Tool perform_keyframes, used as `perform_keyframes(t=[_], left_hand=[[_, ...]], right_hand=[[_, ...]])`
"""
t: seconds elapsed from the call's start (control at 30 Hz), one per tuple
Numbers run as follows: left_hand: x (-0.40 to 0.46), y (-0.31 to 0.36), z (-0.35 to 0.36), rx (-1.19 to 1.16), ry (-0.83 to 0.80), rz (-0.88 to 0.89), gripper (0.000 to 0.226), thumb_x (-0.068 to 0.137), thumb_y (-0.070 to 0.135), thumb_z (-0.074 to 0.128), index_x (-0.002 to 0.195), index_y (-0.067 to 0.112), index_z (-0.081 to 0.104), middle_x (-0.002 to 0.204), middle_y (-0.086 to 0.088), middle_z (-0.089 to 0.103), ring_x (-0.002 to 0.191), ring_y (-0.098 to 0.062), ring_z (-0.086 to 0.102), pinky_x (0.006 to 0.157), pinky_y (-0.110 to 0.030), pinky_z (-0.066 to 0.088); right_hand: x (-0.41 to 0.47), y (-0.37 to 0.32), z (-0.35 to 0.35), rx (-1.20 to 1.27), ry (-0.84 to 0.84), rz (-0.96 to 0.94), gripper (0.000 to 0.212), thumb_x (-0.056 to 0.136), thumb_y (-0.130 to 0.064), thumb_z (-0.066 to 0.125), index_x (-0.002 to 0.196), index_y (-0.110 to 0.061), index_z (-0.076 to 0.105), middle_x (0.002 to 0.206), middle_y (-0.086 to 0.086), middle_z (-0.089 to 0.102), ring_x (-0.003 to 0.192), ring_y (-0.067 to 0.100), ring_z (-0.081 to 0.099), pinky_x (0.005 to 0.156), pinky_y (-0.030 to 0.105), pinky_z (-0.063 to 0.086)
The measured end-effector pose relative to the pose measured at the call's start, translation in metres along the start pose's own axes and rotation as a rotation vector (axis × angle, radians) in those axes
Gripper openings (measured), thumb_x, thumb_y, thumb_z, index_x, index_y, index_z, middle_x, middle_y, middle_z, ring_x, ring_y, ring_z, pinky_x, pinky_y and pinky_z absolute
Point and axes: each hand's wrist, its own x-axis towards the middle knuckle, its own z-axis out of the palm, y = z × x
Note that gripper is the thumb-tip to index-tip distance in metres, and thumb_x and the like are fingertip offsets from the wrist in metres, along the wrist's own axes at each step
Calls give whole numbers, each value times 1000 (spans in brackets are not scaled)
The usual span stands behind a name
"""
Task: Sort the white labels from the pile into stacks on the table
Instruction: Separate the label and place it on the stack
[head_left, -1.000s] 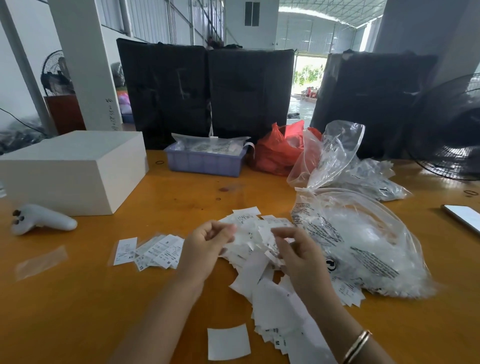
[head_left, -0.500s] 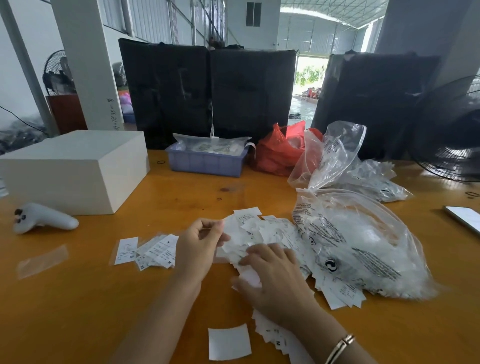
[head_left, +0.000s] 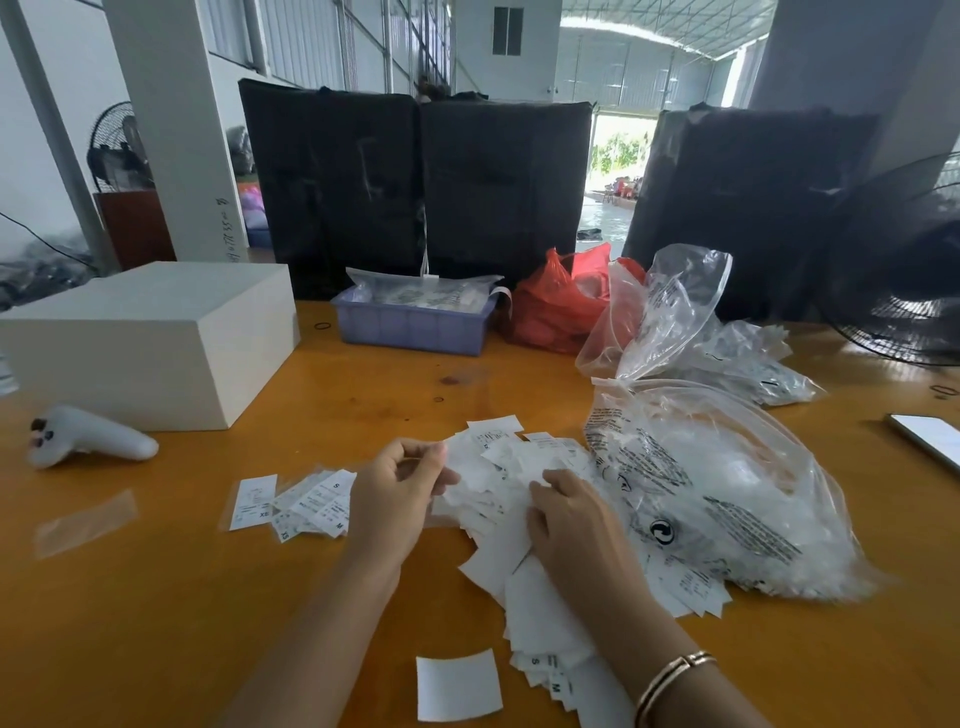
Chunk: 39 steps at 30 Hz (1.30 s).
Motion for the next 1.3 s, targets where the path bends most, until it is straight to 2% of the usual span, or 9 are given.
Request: perform_keyframes(t=[0.23, 0.33, 0.47, 0.7, 0.93, 1.07, 1.13, 1.2, 1.3], left_hand=[[0, 0, 2, 4, -43, 16, 14, 93, 34, 57, 92, 22, 63, 73, 17, 72, 70, 5, 65, 56, -13, 49], [0, 0, 2, -34, -78, 5, 12, 93, 33, 57, 93, 23, 63, 76, 18, 72, 73, 4, 66, 49, -10, 47], [-2, -2, 4, -83, -134, -39, 13, 95, 33, 55, 94, 23, 64, 76, 14, 72, 72, 3, 66, 61, -20, 56], [-7, 2, 7, -87, -286, -49, 16, 93, 35, 58, 88, 24, 68, 70, 9, 70, 64, -3, 64, 55, -12, 48], [-17, 8, 11, 45, -620, 84, 13, 92, 32, 59, 81, 28, 64, 104, 20, 71, 76, 5, 63, 65, -11, 46], [-16, -1, 15, 282, -624, 174, 11, 89, 40, 62, 79, 36, 64, 111, 26, 66, 100, 10, 57, 82, -15, 46], [-16, -4, 15, 305, -627, 192, 10, 89, 41, 62, 79, 38, 63, 116, 26, 64, 105, 12, 55, 81, -10, 44], [-16, -6, 14, 349, -637, 221, 8, 90, 41, 62, 82, 43, 62, 117, 25, 63, 103, 14, 54, 77, -6, 41], [-15, -6, 14, 322, -579, 229, 4, 90, 40, 62, 88, 38, 66, 100, 26, 66, 86, 16, 56, 67, -2, 41]], right_hand=[[-3, -1, -13, 426, 376, 33, 21, 90, -33, 56, 104, -27, 71, 91, -9, 65, 81, 7, 56, 68, 21, 48], [0, -1, -17, 878, 413, 318, 15, 89, -32, 57, 96, -37, 70, 69, -9, 65, 53, 3, 51, 48, 17, 44], [-2, 7, -19, 1367, 285, 652, 15, 92, -26, 60, 91, -22, 74, 87, 11, 67, 68, 28, 62, 46, 31, 55], [-1, 7, -12, 1069, 318, 572, 9, 91, -24, 61, 84, -26, 67, 88, 6, 67, 70, 18, 66, 49, 34, 57], [1, 5, -8, 802, 274, 429, 13, 85, -24, 69, 86, -29, 57, 80, -5, 64, 70, 13, 60, 57, 28, 47], [-1, 6, -12, 1010, 93, 374, 29, 87, -16, 67, 109, -32, 56, 82, 1, 67, 56, 8, 63, 51, 17, 48], [-1, 8, -13, 1047, 111, 398, 32, 89, -10, 64, 114, -29, 60, 76, -1, 65, 57, 11, 62, 53, 25, 54], [0, 11, -16, 1111, 186, 442, 34, 90, -3, 60, 112, -29, 65, 78, 5, 67, 62, 17, 61, 59, 36, 59], [-2, 13, -20, 1243, 262, 429, 38, 89, 2, 57, 95, -31, 74, 85, -2, 73, 74, 13, 68, 62, 22, 56]])
